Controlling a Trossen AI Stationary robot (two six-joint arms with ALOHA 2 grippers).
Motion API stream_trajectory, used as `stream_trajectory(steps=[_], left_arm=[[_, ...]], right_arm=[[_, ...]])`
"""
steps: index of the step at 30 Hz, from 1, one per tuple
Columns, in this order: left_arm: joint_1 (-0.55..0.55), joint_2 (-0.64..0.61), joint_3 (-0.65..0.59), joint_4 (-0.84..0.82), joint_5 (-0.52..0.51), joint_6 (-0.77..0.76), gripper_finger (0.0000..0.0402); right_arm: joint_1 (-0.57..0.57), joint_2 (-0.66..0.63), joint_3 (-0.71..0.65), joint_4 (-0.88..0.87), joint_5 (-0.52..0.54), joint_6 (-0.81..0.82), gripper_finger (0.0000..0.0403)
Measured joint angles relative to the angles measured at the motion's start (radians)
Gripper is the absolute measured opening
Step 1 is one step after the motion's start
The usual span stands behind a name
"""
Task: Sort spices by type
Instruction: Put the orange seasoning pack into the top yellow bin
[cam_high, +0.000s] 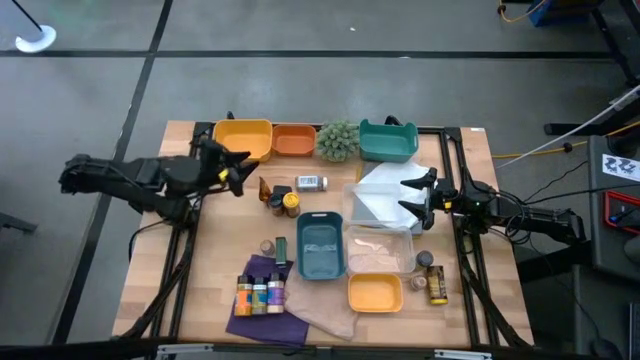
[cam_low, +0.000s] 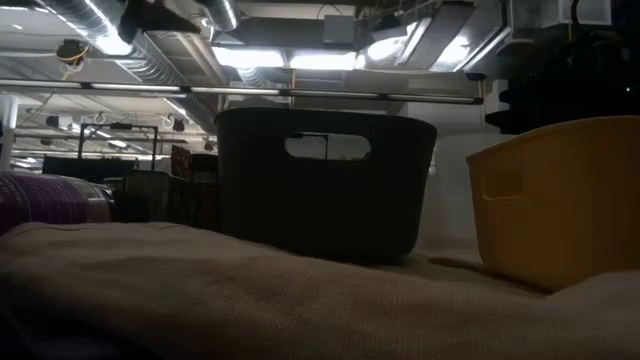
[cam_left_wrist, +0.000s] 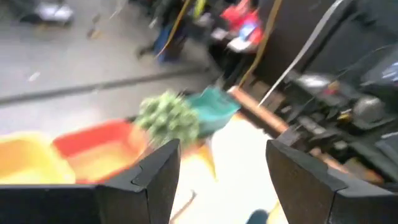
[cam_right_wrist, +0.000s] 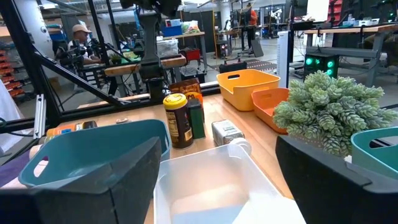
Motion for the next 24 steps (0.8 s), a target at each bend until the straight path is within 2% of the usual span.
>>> stream_trajectory(steps=[2,5,11,24], left_arm=[[0.023,0.042,0.046,-0.124,0.019,-0.094,0.0221],[0.062,0.102,0.089,-0.276,0.109,-0.243,0.0221],[0.127,0.202,0.092,-0.439,0.314,-0.468,0.0221],[0.21,0.403,0.092,-0.481,0.342,-0.5,0.0221]], right_arm=[[0.0,0.0,0.0,0.0,0.0,0.0,0.0317],[0.0,0.0,0.0,0.0,0.0,0.0,0.0317],[0.0,0.0,0.0,0.0,0.0,0.0,0.0317],[0.0,0.0,0.0,-0.009,0.0,0.0,0.0317]])
